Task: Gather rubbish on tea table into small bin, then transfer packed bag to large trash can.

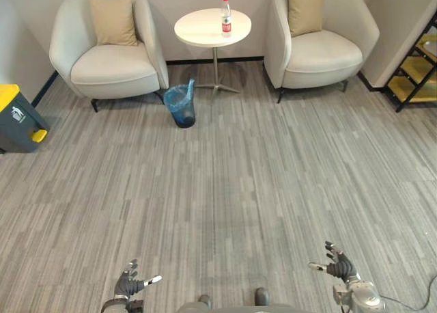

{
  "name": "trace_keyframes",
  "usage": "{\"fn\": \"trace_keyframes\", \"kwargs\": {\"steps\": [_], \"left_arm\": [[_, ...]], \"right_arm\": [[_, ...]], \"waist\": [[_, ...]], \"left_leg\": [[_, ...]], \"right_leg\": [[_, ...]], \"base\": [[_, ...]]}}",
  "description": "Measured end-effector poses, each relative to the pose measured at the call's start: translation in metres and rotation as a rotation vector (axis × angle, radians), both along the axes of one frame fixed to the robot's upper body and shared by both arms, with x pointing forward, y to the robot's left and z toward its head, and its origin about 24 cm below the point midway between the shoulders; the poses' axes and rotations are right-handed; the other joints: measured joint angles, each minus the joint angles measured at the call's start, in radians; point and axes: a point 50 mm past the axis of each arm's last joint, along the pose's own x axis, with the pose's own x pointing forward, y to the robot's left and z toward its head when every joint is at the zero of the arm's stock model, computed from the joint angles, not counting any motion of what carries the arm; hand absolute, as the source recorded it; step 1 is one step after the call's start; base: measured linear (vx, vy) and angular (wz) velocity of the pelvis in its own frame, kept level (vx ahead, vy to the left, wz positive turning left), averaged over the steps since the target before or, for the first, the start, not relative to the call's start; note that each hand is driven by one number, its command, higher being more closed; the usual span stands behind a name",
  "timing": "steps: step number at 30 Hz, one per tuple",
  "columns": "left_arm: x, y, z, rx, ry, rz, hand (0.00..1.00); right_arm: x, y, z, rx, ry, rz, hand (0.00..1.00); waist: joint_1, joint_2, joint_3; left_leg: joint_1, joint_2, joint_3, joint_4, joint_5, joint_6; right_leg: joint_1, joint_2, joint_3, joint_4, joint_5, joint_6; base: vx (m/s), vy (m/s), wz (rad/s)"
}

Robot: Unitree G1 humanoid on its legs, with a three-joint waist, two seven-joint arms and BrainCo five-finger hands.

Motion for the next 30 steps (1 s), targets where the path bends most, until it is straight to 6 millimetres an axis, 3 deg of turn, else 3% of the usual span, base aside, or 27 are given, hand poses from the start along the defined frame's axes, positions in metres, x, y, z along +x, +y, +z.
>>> {"fn": "trace_keyframes", "kwargs": {"steps": [2,5,7,8,9,10,12,14,16,17,18,19,20,21,22,23,24,26,28,30], "left_arm": [[0.004,-0.002,0.000,-0.012,-0.013,0.011,0.00],[0.014,-0.006,0.007,-0.020,-0.073,0.018,0.00],[0.022,-0.003,0.013,-0.012,-0.109,0.015,0.00],[0.024,-0.003,0.014,-0.008,-0.113,0.016,0.00],[0.025,-0.001,0.015,0.002,-0.118,0.019,0.00],[0.028,0.003,0.018,0.017,-0.128,0.013,0.00],[0.029,0.008,0.020,0.035,-0.122,0.012,0.00],[0.034,0.010,0.022,0.050,-0.134,0.020,0.00],[0.046,0.008,0.026,0.045,-0.164,0.016,0.00],[0.050,0.006,0.027,0.034,-0.180,0.020,0.00],[0.055,0.001,0.027,0.023,-0.189,0.015,0.00],[0.058,-0.003,0.027,0.012,-0.196,0.006,0.00],[0.062,-0.005,0.028,0.005,-0.207,0.009,0.00],[0.063,-0.006,0.028,0.002,-0.208,0.012,0.00],[0.061,-0.009,0.026,-0.006,-0.205,0.015,0.00],[0.060,-0.009,0.026,-0.009,-0.203,0.016,0.00],[0.061,-0.009,0.026,-0.009,-0.206,0.015,0.00],[0.063,-0.011,0.029,-0.012,-0.224,0.011,0.00],[0.065,-0.015,0.030,-0.023,-0.237,0.012,0.00],[0.065,-0.018,0.030,-0.031,-0.239,0.014,0.00]], "right_arm": [[0.005,0.000,0.002,-0.003,-0.013,-0.008,0.00],[0.011,0.000,0.004,0.007,-0.035,-0.050,0.00],[0.009,0.006,0.001,0.031,-0.035,-0.078,0.00],[0.009,0.008,0.000,0.037,-0.034,-0.077,0.00],[0.010,0.014,-0.001,0.053,-0.040,-0.073,0.00],[0.012,0.020,-0.001,0.070,-0.045,-0.071,0.00],[0.014,0.024,-0.001,0.080,-0.054,-0.068,0.00],[0.019,0.023,0.002,0.078,-0.068,-0.066,0.00],[0.019,0.022,0.002,0.074,-0.070,-0.070,0.00],[0.018,0.020,0.003,0.068,-0.068,-0.072,0.00],[0.018,0.019,0.003,0.061,-0.066,-0.076,0.00],[0.022,0.018,0.006,0.053,-0.081,-0.078,0.00],[0.026,0.019,0.009,0.053,-0.102,-0.071,0.00],[0.028,0.020,0.010,0.053,-0.107,-0.069,0.00],[0.029,0.021,0.011,0.056,-0.112,-0.068,0.00],[0.031,0.024,0.010,0.066,-0.118,-0.076,0.00],[0.033,0.027,0.011,0.077,-0.128,-0.085,0.00],[0.040,0.032,0.015,0.098,-0.169,-0.085,0.00],[0.048,0.030,0.023,0.089,-0.209,-0.073,0.00],[0.059,0.032,0.029,0.089,-0.239,-0.061,0.00]], "waist": [[0.002,0.009,0.010],[0.026,0.011,0.022],[0.017,-0.013,0.039],[0.018,-0.025,0.048],[0.019,-0.040,0.063],[0.013,-0.037,0.082],[0.009,-0.053,0.095],[-0.002,-0.065,0.110],[-0.015,-0.059,0.116],[-0.030,-0.052,0.118],[-0.042,-0.042,0.119],[-0.045,-0.020,0.122],[-0.056,0.000,0.132],[-0.059,0.011,0.139],[-0.046,0.028,0.156],[-0.025,0.023,0.167],[-0.011,0.012,0.175],[0.025,-0.031,0.187],[0.057,-0.040,0.190],[0.106,-0.049,0.195]], "left_leg": [[-0.028,0.003,0.007,0.050,-0.030,0.007],[-0.093,-0.002,0.014,0.162,-0.119,0.024],[-0.113,-0.028,0.000,0.240,-0.179,0.043],[-0.112,-0.034,0.000,0.245,-0.188,0.051],[-0.101,-0.033,-0.002,0.250,-0.201,0.068],[-0.069,-0.030,-0.016,0.246,-0.214,0.078],[-0.033,-0.017,-0.024,0.238,-0.245,0.073],[0.021,0.002,-0.034,0.205,-0.266,0.051],[0.085,0.030,-0.048,0.143,-0.276,0.032],[0.127,0.051,-0.063,0.108,-0.279,0.010],[0.144,0.066,-0.087,0.114,-0.277,0.007],[0.129,0.089,-0.102,0.169,-0.263,-0.016],[0.031,0.112,-0.106,0.410,-0.206,-0.022],[-0.020,0.128,-0.106,0.540,-0.146,-0.010],[-0.123,0.169,-0.107,0.808,-0.047,-0.004],[-0.213,0.184,-0.093,1.011,-0.076,0.018],[-0.256,0.177,-0.084,1.067,-0.090,0.028],[-0.403,0.137,0.005,1.079,-0.108,0.057],[-0.524,0.090,0.059,0.936,-0.116,0.069],[-0.600,0.011,0.067,0.598,-0.085,0.037]], "right_leg": [[-0.024,0.001,0.008,0.034,-0.018,0.009],[-0.142,-0.013,-0.005,0.233,-0.143,0.021],[-0.219,-0.062,-0.033,0.452,-0.238,0.037],[-0.247,-0.076,-0.051,0.520,-0.245,0.045],[-0.320,-0.102,-0.097,0.685,-0.228,0.063],[-0.377,-0.128,-0.145,0.804,-0.236,0.067],[-0.424,-0.149,-0.203,0.782,-0.250,0.047],[-0.457,-0.144,-0.249,0.663,-0.238,0.049],[-0.493,-0.122,-0.272,0.502,-0.175,0.051],[-0.504,-0.105,-0.263,0.489,-0.076,0.019],[-0.506,-0.101,-0.269,0.554,-0.095,-0.025],[-0.504,-0.099,-0.296,0.603,-0.149,-0.046],[-0.465,-0.086,-0.318,0.634,-0.226,-0.058],[-0.427,-0.072,-0.330,0.616,-0.243,-0.061],[-0.314,-0.029,-0.342,0.539,-0.262,-0.072],[-0.200,0.005,-0.334,0.458,-0.266,-0.078],[-0.144,0.010,-0.330,0.422,-0.266,-0.078],[0.018,0.006,-0.305,0.290,-0.266,-0.078],[0.110,0.000,-0.285,0.204,-0.267,-0.078],[0.192,-0.032,-0.241,0.148,-0.287,-0.045]], "base": [[-0.04,0.033,-0.18],[-0.04,0.059,-0.22],[0.05,0.039,0.18],[0.11,0.038,0.14],[0.23,0.027,0.12],[0.25,0.014,0.14],[0.36,-0.034,0.14],[0.44,-0.095,0.22],[0.51,-0.155,0.42],[0.50,-0.177,0.54],[0.67,-0.223,0.52],[0.82,-0.275,0.41],[0.85,-0.287,0.26],[0.86,-0.307,0.21],[0.75,-0.240,-0.02],[0.74,-0.211,-0.09],[0.72,-0.166,-0.12],[0.76,-0.138,-0.06],[0.68,-0.045,-0.31],[0.73,0.087,-0.73]]}}
